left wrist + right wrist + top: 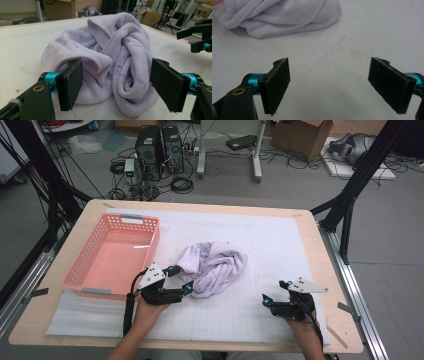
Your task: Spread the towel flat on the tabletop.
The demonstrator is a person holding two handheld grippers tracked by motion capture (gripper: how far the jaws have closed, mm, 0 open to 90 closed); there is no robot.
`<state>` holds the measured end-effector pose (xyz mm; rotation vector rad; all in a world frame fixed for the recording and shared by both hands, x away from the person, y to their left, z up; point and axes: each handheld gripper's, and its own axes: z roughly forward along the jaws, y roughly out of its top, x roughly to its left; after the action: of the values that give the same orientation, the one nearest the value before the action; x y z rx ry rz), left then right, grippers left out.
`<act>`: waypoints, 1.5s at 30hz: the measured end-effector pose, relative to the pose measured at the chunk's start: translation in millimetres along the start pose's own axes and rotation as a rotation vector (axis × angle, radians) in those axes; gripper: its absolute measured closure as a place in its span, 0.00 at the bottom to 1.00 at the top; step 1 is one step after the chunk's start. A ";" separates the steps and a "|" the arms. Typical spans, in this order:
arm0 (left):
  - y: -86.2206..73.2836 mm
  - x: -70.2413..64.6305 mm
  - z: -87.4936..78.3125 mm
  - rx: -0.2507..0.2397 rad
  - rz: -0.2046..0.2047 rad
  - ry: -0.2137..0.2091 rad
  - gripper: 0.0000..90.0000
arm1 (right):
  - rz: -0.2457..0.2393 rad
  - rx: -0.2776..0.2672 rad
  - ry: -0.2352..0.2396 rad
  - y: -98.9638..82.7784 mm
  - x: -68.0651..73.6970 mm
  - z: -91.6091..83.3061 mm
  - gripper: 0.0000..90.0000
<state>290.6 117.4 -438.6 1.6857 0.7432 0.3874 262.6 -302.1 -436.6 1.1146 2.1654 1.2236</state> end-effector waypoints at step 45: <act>-3.6 2.2 4.3 0.071 0.005 0.005 0.39 | -0.106 0.202 0.018 -6.7 19.8 -16.3 1.00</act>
<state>293.9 116.0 -443.4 1.7545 0.7641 0.3727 236.9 -296.6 -433.0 1.0541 2.3714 0.9903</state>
